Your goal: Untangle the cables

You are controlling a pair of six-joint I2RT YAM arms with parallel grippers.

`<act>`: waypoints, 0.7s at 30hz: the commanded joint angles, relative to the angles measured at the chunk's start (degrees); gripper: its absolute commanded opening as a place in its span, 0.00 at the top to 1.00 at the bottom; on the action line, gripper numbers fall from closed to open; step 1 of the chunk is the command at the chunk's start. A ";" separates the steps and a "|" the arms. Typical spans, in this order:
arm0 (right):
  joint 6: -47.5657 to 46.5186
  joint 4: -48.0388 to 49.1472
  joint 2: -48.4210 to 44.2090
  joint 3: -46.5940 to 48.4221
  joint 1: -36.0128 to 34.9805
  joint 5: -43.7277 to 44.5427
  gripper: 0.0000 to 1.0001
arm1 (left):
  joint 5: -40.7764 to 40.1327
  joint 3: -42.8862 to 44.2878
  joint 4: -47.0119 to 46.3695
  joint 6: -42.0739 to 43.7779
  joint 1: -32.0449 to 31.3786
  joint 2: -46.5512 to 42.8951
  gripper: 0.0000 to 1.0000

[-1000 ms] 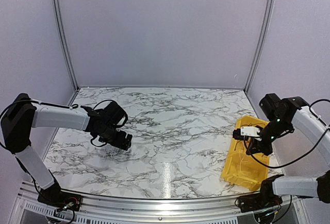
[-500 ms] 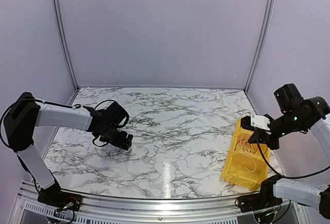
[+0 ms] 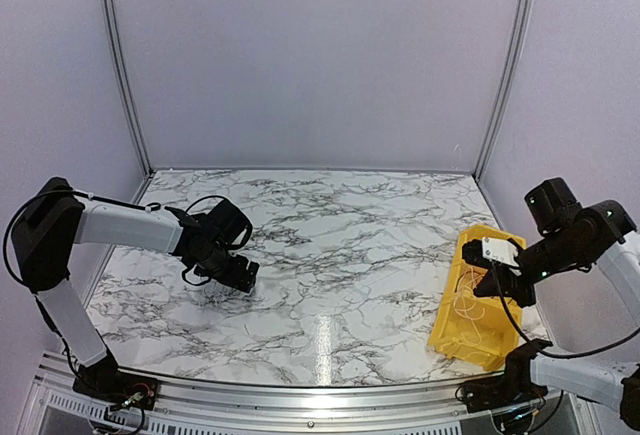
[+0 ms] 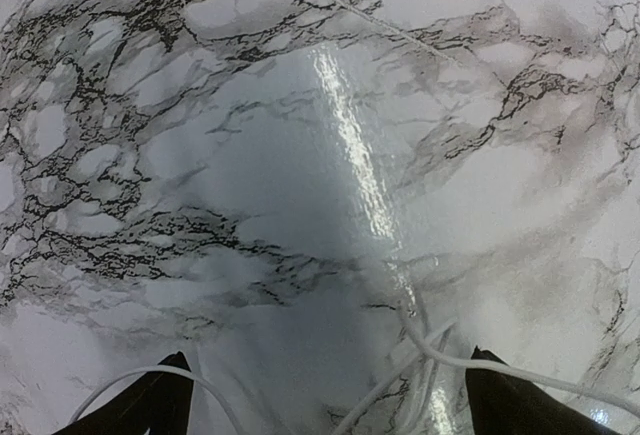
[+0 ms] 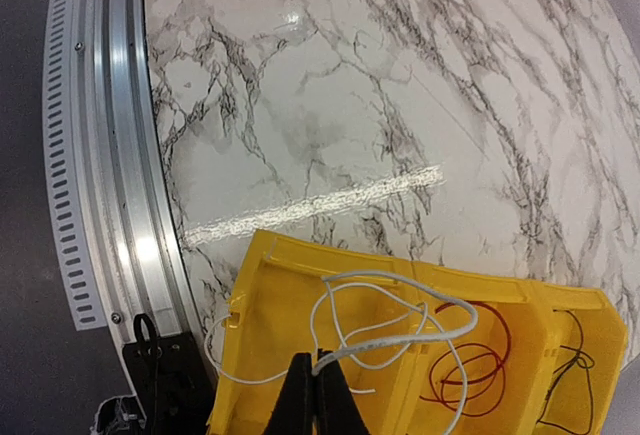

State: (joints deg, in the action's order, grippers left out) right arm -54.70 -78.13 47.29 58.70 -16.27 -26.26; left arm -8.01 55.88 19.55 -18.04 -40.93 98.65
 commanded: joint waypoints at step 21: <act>-2.39 -0.55 12.31 -5.81 -0.51 19.38 0.55 | 1.29 1.34 -0.39 0.51 -0.03 -1.00 0.01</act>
State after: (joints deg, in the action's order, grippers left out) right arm -56.31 -78.22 60.05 48.75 -16.40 -9.39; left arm -7.38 55.88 19.53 -18.20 -40.93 98.65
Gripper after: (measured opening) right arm 0.421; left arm 0.989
